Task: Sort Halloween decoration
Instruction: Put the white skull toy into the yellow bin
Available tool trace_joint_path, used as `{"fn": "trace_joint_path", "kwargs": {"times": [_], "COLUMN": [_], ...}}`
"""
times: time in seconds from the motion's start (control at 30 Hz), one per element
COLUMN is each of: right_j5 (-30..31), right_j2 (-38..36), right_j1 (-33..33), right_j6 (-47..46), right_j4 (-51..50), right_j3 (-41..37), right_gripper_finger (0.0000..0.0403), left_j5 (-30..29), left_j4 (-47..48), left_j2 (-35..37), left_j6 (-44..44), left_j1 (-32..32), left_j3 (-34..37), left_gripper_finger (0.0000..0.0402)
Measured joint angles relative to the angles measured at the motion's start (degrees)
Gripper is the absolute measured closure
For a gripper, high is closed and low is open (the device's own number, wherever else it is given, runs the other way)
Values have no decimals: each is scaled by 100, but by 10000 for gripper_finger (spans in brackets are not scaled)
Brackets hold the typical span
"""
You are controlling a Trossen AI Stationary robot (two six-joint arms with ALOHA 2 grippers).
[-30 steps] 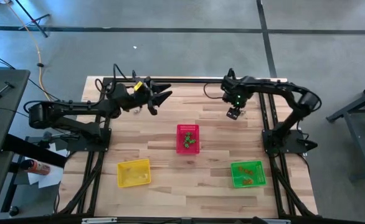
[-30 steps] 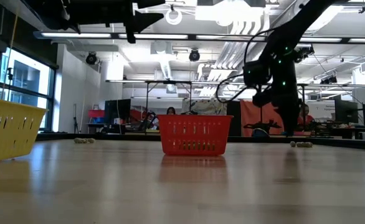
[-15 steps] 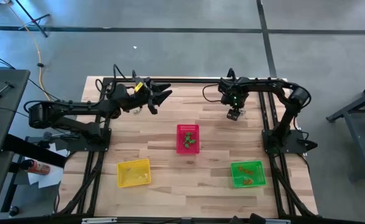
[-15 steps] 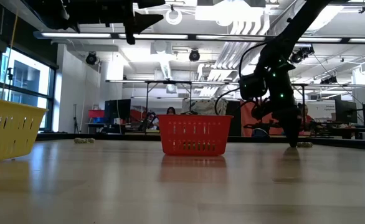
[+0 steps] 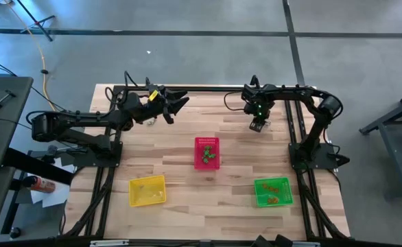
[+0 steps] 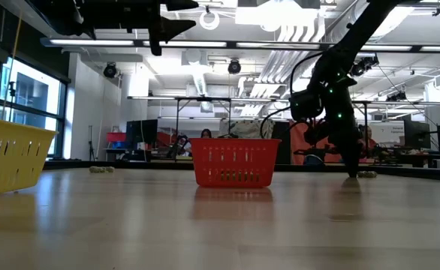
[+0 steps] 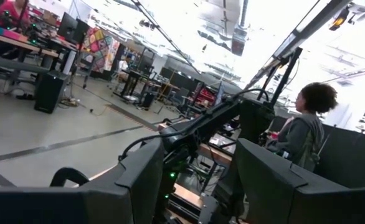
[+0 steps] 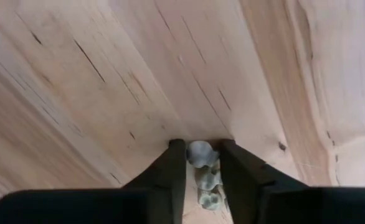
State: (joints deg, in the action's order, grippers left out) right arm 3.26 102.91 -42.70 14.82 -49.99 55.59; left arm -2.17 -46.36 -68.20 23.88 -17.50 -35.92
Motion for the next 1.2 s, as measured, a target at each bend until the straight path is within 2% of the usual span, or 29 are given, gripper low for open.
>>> {"fn": "trace_joint_path", "kwargs": {"times": [0.23,0.5,0.77,0.97,1.2], "right_j5": [-31,-160,-298,-1158,-2617], "right_j2": [0,-54,-610,-979,-1361], "right_j1": [-2,-7,-7,-6,8], "right_j6": [-235,-235,-297,-503,-1031], "right_j4": [29,52,389,818,1820], "right_j3": [0,-15,-28,-26,-26], "right_gripper_finger": [366,367,367,367,367], "left_j5": [0,0,0,0,0], "left_j4": [1,10,19,21,21], "left_j2": [0,0,0,0,0], "left_j6": [0,0,-61,-57,-298], "left_j1": [0,0,-11,-50,-55], "left_j3": [2,4,4,4,4], "left_gripper_finger": [211,211,211,211,211]}}
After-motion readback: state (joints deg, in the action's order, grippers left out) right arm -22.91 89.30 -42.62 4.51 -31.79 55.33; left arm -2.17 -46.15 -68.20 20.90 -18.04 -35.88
